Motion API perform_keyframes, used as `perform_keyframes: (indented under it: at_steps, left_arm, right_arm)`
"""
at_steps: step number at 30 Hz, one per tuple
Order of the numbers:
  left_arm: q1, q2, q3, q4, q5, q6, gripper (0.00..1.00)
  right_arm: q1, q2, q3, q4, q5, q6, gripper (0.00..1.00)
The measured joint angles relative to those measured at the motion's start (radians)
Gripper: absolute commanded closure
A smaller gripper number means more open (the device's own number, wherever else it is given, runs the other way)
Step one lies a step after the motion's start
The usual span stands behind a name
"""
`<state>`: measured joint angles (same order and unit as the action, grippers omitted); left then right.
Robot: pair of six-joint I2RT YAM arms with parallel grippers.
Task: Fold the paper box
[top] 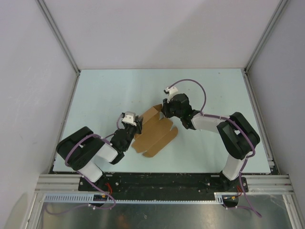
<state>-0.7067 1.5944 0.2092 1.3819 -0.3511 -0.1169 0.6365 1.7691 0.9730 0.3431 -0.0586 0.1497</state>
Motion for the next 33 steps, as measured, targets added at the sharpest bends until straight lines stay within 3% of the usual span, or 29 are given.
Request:
perform_keyframes:
  at_steps: [6, 15, 33]
  left_arm:
    - [0.000, 0.007, 0.000, 0.009, 0.000, -0.003, 0.66]
    - [0.000, 0.015, 0.000, 0.021, 0.000, -0.007, 0.66]
    - [0.000, 0.016, 0.000, 0.024, 0.009, -0.008, 0.66]
  right_arm:
    - [0.003, 0.000, 0.000, -0.001, 0.005, 0.000, 0.87]
    - [0.004, 0.000, 0.000, 0.000, 0.012, 0.014, 0.87]
    - [0.039, 0.000, 0.029, -0.014, 0.031, 0.033, 0.75]
